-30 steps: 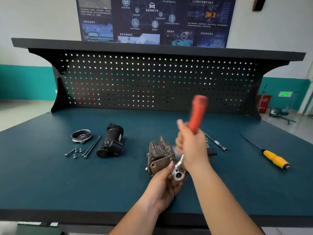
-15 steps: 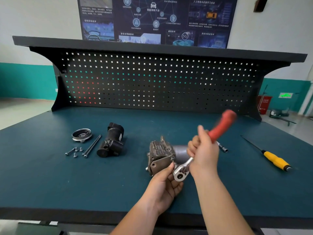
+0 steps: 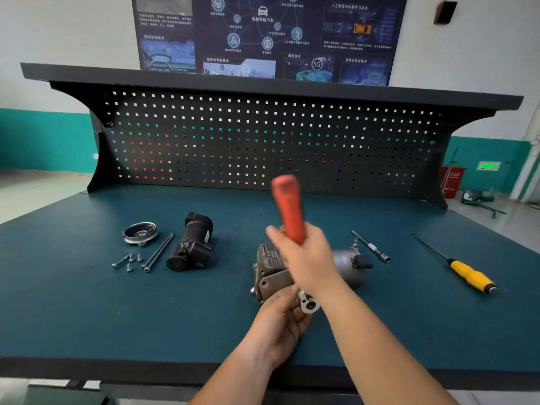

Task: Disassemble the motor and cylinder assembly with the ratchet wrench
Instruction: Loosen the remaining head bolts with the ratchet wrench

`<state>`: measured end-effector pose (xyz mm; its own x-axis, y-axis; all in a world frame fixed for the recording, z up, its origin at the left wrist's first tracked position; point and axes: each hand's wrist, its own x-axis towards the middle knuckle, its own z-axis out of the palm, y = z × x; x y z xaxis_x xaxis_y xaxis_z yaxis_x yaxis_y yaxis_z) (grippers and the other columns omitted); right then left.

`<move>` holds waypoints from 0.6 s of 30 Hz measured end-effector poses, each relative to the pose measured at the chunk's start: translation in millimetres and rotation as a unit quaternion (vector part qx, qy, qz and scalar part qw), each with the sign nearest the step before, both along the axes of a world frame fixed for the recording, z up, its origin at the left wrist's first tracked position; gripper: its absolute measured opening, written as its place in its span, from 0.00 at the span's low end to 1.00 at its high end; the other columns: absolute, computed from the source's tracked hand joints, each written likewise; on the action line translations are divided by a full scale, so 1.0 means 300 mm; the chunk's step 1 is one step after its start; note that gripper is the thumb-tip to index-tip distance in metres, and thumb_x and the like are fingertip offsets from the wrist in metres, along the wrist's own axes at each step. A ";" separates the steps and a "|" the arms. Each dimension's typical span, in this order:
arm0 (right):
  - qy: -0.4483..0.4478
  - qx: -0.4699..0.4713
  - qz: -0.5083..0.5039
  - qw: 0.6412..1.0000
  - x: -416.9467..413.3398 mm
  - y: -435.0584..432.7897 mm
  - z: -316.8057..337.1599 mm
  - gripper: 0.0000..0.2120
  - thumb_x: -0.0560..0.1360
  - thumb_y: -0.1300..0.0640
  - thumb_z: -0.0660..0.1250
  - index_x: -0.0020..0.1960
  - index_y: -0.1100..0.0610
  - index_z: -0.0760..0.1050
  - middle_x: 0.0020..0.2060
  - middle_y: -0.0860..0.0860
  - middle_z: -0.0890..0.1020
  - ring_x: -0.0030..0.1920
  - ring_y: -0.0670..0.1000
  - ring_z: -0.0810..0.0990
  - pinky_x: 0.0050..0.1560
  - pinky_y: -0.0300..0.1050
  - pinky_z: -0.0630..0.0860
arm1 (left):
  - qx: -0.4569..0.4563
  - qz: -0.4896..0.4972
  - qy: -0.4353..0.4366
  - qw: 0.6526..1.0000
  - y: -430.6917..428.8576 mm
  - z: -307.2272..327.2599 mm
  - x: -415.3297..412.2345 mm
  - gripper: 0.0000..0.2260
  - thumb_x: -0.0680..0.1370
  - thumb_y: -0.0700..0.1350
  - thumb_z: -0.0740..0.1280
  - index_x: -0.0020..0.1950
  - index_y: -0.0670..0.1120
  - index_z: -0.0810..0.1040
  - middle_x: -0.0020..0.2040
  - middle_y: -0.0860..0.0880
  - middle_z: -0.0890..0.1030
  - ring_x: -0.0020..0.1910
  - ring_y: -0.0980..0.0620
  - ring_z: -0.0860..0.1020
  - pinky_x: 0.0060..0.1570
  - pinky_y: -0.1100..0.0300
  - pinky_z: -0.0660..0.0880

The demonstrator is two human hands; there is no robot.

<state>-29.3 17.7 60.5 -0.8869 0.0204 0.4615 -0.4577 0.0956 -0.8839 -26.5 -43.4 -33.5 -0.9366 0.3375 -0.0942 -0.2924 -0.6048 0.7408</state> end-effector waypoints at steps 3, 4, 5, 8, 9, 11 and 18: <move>-0.014 -0.250 -0.028 0.968 0.016 0.061 -0.021 0.17 0.77 0.61 0.65 0.32 0.51 0.69 0.18 0.44 0.64 0.18 0.42 0.61 0.19 0.34 0.58 | 0.009 0.012 -0.009 1.000 0.001 0.007 0.001 0.14 0.77 0.41 0.63 0.36 0.44 0.85 0.39 0.46 0.85 0.34 0.53 0.83 0.34 0.64 0.79; -0.011 -0.326 -0.050 0.944 0.020 0.081 -0.029 0.17 0.78 0.61 0.63 0.32 0.51 0.66 0.18 0.43 0.63 0.18 0.42 0.60 0.18 0.34 0.57 | 0.011 0.017 -0.015 1.000 0.002 0.007 -0.001 0.14 0.77 0.41 0.64 0.35 0.43 0.85 0.38 0.45 0.85 0.33 0.53 0.83 0.33 0.65 0.78; -0.012 -0.396 -0.074 0.915 0.024 0.100 -0.041 0.18 0.79 0.59 0.62 0.32 0.52 0.63 0.19 0.43 0.62 0.18 0.42 0.59 0.18 0.33 0.56 | 0.012 0.023 -0.021 0.999 0.005 0.008 0.000 0.14 0.77 0.41 0.64 0.35 0.43 0.84 0.37 0.45 0.84 0.32 0.53 0.82 0.31 0.65 0.78; -0.066 -0.574 -0.114 0.808 0.031 0.141 -0.088 0.19 0.80 0.52 0.60 0.33 0.51 0.58 0.19 0.43 0.59 0.18 0.43 0.56 0.18 0.35 0.56 | 0.009 0.033 -0.032 0.999 0.008 0.012 0.001 0.14 0.78 0.41 0.63 0.35 0.43 0.84 0.35 0.45 0.84 0.30 0.54 0.82 0.27 0.66 0.76; -0.088 -0.622 -0.113 0.770 0.032 0.150 -0.104 0.19 0.80 0.51 0.59 0.33 0.51 0.58 0.19 0.44 0.59 0.18 0.44 0.56 0.17 0.35 0.56 | 0.010 0.033 -0.034 0.999 0.009 0.016 0.003 0.14 0.78 0.41 0.63 0.36 0.43 0.83 0.35 0.45 0.84 0.30 0.54 0.82 0.27 0.66 0.76; -0.109 -0.672 -0.105 0.725 0.032 0.158 -0.124 0.19 0.80 0.50 0.59 0.33 0.52 0.58 0.18 0.44 0.59 0.17 0.44 0.57 0.17 0.34 0.56 | 0.013 0.033 -0.036 0.999 0.008 0.022 0.004 0.14 0.78 0.41 0.63 0.36 0.43 0.83 0.35 0.45 0.84 0.30 0.53 0.82 0.27 0.65 0.76; -0.059 -0.437 -0.089 0.893 -0.010 0.106 -0.009 0.17 0.79 0.59 0.62 0.34 0.52 0.60 0.18 0.43 0.60 0.17 0.42 0.57 0.17 0.34 0.54 | 0.034 0.009 -0.052 0.998 -0.001 0.019 0.010 0.10 0.74 0.42 0.66 0.37 0.44 0.85 0.39 0.45 0.85 0.35 0.53 0.83 0.32 0.64 0.78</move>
<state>-32.4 49.4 57.7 -0.8752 0.4725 0.1032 -0.4020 -0.5919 -0.6986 -23.6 -43.6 -27.7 -0.9292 0.3292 -0.1683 -0.3535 -0.6580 0.6648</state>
